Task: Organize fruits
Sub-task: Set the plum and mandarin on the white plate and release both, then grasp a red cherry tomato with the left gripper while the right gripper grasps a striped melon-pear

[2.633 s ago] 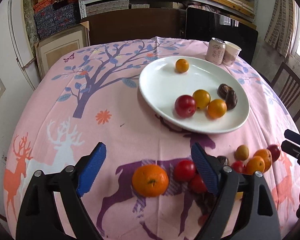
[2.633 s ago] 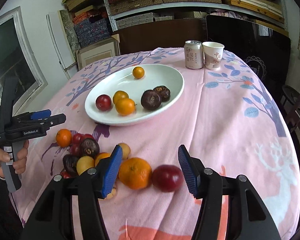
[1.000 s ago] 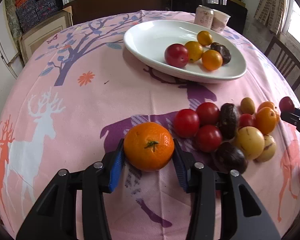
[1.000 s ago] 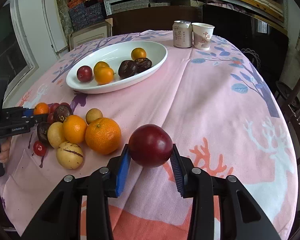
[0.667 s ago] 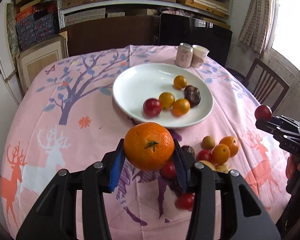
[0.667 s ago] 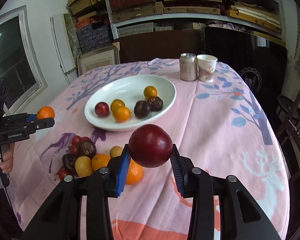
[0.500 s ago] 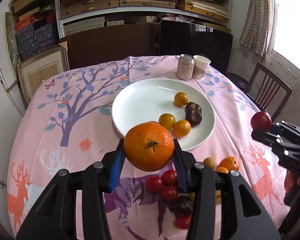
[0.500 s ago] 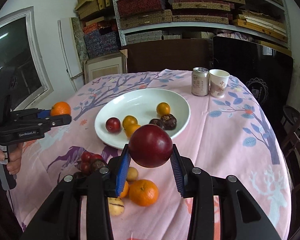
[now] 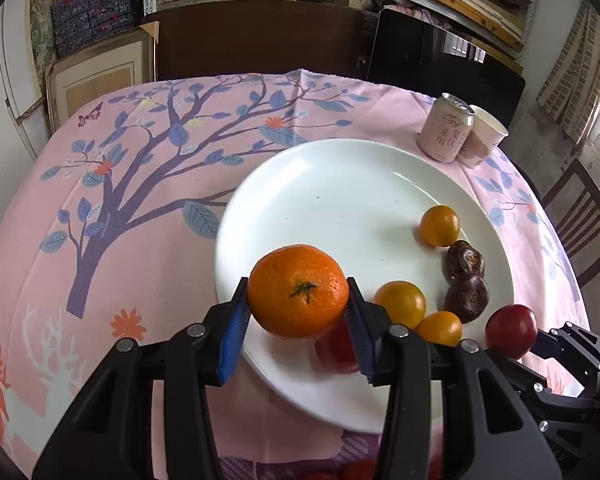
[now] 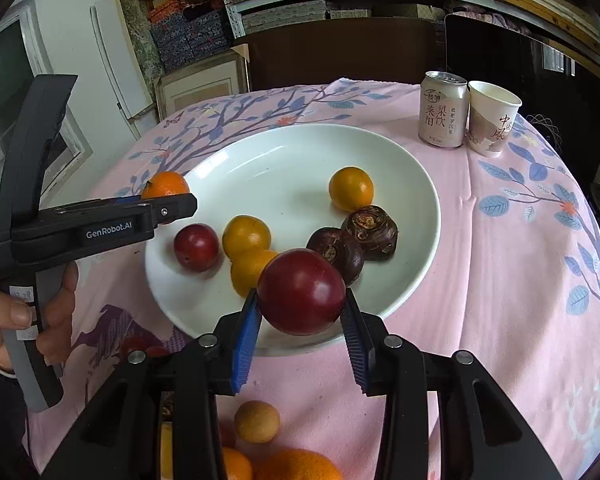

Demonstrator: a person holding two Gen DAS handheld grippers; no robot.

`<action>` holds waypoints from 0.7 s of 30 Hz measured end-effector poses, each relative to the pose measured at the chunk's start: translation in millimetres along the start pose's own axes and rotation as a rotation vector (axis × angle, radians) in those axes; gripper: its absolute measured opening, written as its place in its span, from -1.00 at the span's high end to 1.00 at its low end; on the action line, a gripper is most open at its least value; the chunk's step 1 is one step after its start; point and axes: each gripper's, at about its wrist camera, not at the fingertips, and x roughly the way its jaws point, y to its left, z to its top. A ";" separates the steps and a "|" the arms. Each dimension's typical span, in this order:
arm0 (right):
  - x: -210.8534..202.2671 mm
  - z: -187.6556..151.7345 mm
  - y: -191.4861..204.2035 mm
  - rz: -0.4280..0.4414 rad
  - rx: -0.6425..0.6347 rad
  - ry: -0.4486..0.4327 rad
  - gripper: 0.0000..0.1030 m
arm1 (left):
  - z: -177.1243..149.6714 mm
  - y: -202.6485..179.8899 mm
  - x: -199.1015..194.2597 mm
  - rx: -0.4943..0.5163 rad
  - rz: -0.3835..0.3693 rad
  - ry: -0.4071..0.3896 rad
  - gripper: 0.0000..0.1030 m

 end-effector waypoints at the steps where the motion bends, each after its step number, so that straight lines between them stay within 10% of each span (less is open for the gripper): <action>1: 3.4 1.3 -2.1 -0.004 0.006 0.001 0.19 | 0.6 1.2 3.4 -0.008 0.004 0.002 0.12; 5: 5.4 3.7 -11.2 0.022 0.061 -0.015 -0.09 | 1.4 5.1 1.1 -0.039 -0.023 -0.030 -0.36; 21: -78.0 -64.7 -25.6 -0.010 0.045 -0.074 -0.17 | -64.9 -11.8 -82.3 0.142 0.037 -0.105 -0.60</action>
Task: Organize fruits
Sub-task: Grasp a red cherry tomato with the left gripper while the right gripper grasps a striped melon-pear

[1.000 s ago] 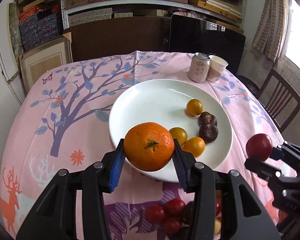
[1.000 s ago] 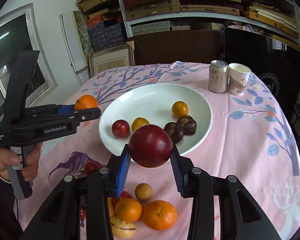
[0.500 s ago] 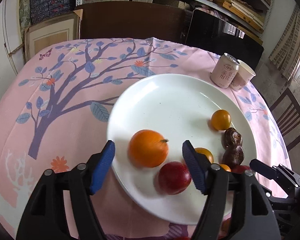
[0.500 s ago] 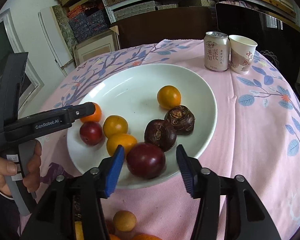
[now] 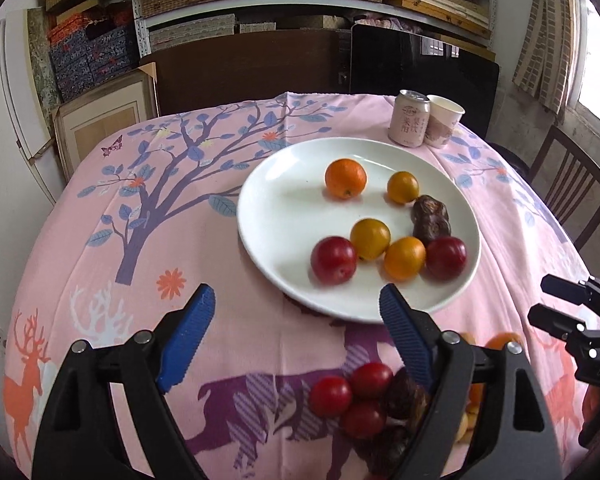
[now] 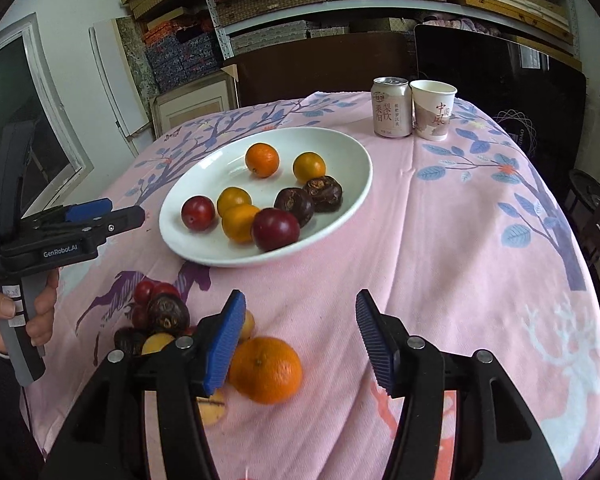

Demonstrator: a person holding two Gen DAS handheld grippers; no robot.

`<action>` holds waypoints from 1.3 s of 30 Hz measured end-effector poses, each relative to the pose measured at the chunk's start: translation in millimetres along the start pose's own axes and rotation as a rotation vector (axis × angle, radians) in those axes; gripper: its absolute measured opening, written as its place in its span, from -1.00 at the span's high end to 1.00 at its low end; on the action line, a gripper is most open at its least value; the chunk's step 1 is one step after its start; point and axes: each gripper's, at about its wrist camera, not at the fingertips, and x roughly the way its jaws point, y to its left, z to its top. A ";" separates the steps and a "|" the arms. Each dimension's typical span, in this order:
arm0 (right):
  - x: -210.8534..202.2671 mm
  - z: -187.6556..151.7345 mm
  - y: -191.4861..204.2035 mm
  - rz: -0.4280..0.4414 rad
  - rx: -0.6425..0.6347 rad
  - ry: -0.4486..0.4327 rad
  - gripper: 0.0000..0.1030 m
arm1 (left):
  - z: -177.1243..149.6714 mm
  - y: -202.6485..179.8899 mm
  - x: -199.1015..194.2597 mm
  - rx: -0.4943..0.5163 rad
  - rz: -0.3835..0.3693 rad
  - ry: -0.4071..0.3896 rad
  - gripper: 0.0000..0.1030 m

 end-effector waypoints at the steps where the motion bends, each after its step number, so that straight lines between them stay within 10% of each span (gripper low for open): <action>1: -4.1 -5.3 -1.7 -0.001 0.009 -0.003 -0.21 | -7.3 -2.2 -4.0 0.006 -0.001 -0.002 -0.60; 20: -40.2 -66.3 -0.5 -0.002 0.032 -0.010 -0.28 | -107.0 -40.8 -17.8 0.070 -0.134 0.161 -0.58; 26: -39.0 -72.9 15.9 0.006 -0.033 0.004 -0.28 | -116.3 -56.5 -11.6 0.142 -0.123 0.180 0.43; 39: 1.7 -71.8 73.4 0.035 -0.200 0.128 -0.25 | -114.8 -33.8 -28.4 0.127 -0.134 0.202 0.46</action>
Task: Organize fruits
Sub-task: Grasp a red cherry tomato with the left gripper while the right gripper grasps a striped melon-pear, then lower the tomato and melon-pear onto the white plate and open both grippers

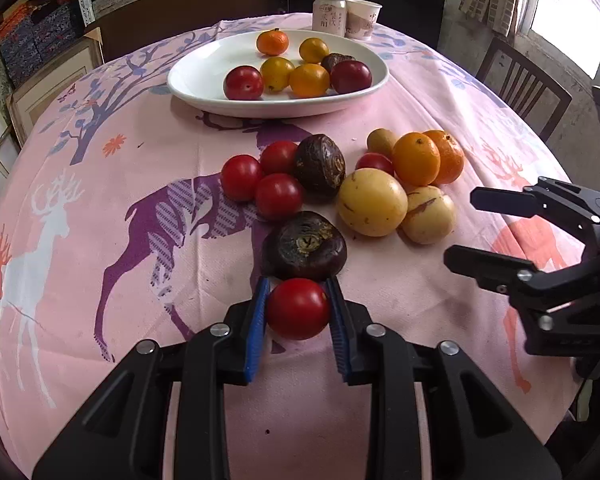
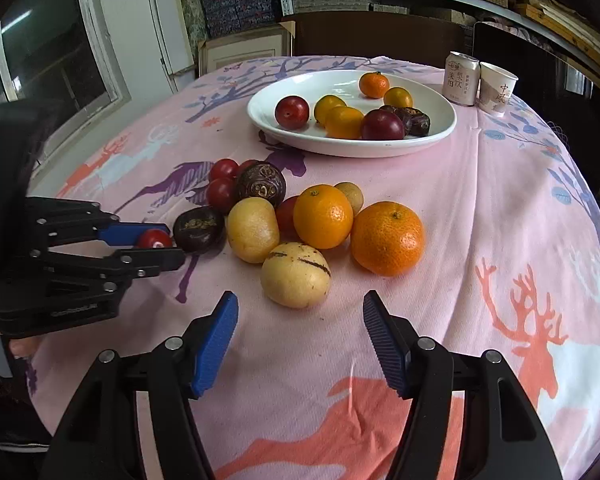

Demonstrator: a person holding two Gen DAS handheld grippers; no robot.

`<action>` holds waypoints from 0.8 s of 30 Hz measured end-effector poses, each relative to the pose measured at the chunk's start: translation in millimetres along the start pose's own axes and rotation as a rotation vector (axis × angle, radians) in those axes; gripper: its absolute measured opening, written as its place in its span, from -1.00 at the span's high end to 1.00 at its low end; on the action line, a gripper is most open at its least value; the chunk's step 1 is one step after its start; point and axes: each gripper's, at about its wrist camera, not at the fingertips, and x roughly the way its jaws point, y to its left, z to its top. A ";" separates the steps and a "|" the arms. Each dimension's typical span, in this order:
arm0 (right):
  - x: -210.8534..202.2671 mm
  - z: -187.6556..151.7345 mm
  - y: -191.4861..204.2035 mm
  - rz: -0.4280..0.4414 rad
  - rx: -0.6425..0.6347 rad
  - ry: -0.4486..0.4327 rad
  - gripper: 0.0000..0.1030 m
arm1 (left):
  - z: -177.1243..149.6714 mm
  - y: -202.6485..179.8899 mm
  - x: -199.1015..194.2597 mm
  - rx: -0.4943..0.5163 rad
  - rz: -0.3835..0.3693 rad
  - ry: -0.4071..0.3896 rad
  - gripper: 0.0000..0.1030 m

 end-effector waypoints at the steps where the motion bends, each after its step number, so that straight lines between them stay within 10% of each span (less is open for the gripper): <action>1: 4.4 2.6 1.4 -0.009 0.000 0.011 -0.15 | 0.2 1.1 -1.4 -0.003 0.000 -0.003 0.46; 4: 19.4 9.1 0.7 0.007 0.010 0.047 0.19 | 0.6 4.4 -3.5 -0.010 -0.007 -0.010 0.46; 12: 11.3 9.3 -3.0 0.064 0.022 0.023 0.23 | 5.8 10.3 -13.8 -0.026 -0.034 -0.037 0.46; 24: -63.0 48.7 -50.4 0.049 0.106 -0.248 0.23 | 78.6 27.0 -50.2 -0.072 0.005 -0.235 0.46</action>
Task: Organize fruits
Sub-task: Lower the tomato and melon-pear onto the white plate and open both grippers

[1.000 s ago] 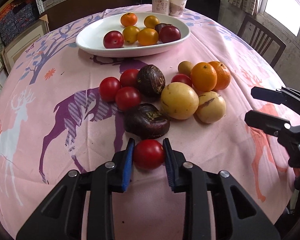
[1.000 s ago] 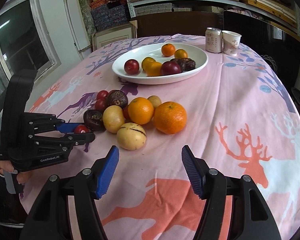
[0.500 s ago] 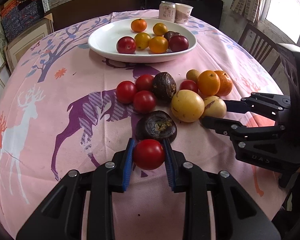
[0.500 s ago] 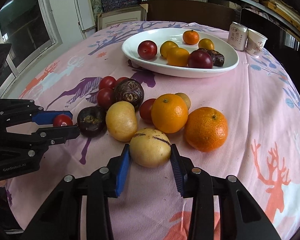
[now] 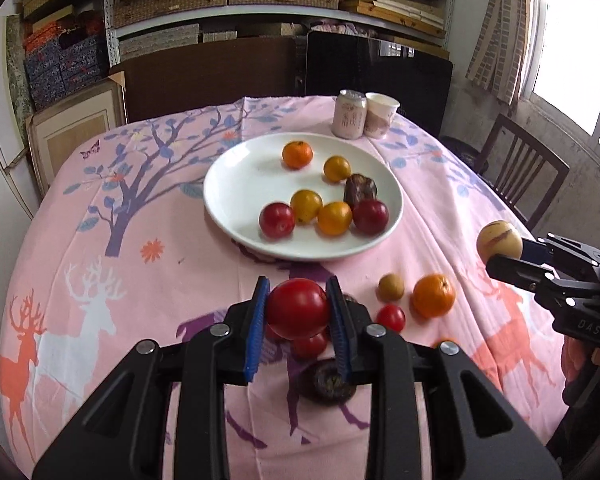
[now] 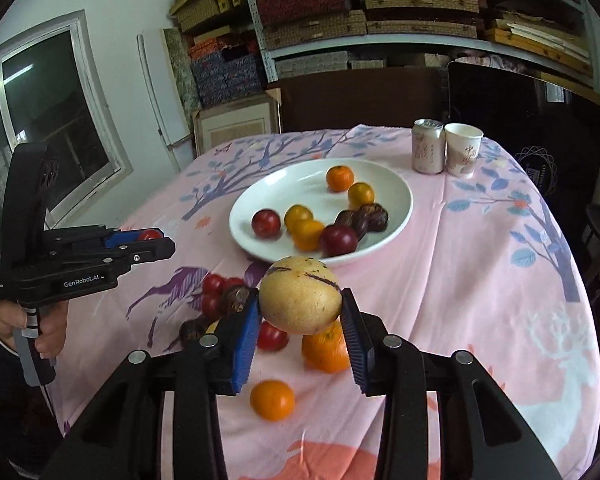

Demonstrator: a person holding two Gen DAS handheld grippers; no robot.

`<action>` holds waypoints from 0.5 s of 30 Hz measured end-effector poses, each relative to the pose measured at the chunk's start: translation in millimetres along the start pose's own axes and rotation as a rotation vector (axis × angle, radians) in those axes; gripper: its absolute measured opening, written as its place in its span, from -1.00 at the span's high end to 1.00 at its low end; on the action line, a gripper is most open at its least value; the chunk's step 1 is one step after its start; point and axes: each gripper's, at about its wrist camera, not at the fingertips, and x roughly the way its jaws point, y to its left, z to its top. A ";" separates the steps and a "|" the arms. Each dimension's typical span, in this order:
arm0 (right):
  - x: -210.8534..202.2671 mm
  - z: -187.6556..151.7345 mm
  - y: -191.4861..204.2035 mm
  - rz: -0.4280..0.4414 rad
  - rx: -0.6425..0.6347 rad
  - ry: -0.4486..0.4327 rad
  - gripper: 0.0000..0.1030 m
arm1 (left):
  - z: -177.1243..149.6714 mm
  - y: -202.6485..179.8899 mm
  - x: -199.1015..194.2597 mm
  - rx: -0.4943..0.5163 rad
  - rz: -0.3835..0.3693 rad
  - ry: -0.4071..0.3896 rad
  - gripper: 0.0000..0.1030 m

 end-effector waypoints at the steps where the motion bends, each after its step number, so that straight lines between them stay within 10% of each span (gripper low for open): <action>1: 2.8 6.7 -2.9 -0.007 0.008 -0.019 0.23 | 8.0 1.2 4.4 -0.010 0.002 -0.008 0.46; 15: 127.1 74.0 -23.5 0.063 0.124 0.098 0.22 | 63.2 33.9 109.2 -0.155 0.033 0.065 0.46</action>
